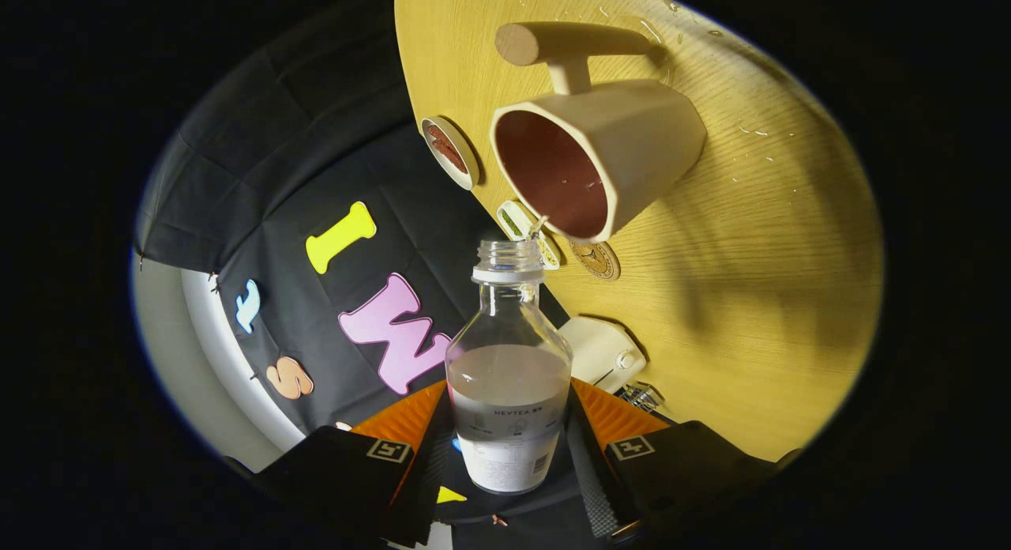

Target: Take the bottle from table, then pour the juice into the cup, finally place the bottle on the coaster

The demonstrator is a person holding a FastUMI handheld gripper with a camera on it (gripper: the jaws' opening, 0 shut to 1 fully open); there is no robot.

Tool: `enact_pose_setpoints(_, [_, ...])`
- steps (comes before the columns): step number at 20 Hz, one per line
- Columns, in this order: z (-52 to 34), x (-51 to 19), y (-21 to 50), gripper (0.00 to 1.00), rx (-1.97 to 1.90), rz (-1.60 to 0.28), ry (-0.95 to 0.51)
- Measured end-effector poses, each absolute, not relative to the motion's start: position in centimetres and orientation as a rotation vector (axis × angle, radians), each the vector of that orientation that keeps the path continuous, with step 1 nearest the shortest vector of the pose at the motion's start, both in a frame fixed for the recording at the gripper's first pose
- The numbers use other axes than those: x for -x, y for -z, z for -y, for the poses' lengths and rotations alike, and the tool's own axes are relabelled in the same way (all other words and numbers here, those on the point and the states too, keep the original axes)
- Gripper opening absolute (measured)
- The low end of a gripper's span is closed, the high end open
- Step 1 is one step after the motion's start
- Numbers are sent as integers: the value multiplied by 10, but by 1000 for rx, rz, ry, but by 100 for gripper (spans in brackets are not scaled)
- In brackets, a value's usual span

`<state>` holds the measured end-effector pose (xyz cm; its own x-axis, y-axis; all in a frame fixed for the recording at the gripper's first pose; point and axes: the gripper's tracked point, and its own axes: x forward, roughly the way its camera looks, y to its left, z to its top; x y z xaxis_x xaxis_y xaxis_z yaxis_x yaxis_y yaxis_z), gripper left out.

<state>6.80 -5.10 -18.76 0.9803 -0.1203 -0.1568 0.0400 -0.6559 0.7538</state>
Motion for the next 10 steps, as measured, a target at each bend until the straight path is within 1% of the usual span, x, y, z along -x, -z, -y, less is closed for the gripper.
enact_pose_setpoints(10, [65,-65,179,75,-2345,90,235])
